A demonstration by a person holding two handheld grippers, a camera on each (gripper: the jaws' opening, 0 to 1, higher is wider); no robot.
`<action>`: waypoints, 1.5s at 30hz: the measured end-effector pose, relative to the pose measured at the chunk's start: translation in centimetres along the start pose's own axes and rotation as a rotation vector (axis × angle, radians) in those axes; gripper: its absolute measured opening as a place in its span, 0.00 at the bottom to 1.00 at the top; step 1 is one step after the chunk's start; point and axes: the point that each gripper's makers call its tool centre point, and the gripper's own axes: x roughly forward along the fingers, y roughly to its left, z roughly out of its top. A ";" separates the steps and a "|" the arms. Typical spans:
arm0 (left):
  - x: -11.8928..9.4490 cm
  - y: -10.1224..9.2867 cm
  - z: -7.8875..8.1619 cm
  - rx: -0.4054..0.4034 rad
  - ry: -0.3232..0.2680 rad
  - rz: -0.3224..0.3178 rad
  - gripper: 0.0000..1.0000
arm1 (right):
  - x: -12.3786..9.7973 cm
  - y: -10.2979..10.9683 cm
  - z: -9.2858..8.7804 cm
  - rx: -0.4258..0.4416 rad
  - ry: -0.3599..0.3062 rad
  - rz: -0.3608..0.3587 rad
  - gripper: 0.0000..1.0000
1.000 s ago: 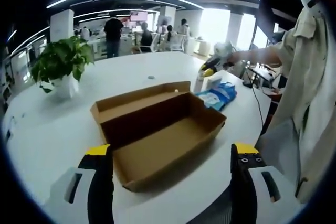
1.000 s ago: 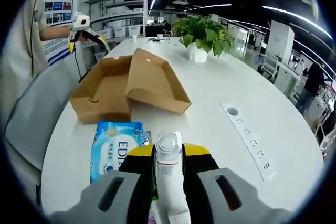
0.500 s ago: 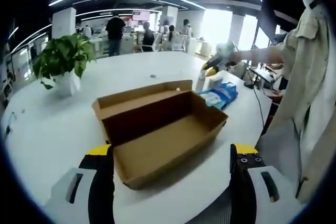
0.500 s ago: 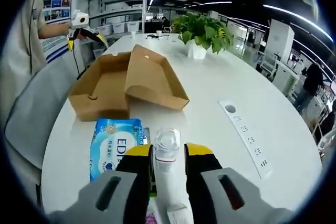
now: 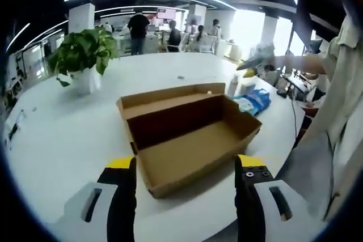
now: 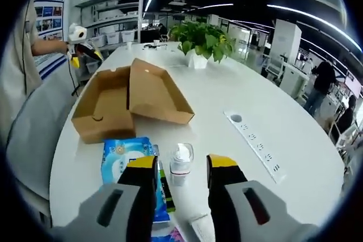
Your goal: Operate the shoe box by opening the lid, removing the specified soft item, and placing it in the target area until the item is outside and the box remains undamaged.
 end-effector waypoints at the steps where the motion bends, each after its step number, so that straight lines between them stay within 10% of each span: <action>1: 0.0 0.2 -0.1 0.002 0.007 0.007 0.67 | -0.2 0.1 0.2 0.014 -0.010 -0.016 0.33; 24: 0.7 3.2 -1.7 -0.099 0.084 0.086 0.39 | -2.3 4.3 4.6 0.223 -0.120 -0.162 0.33; 45: 1.2 4.9 -4.1 -0.229 0.144 0.172 0.20 | 2.7 6.0 6.0 0.321 -0.092 -0.196 0.28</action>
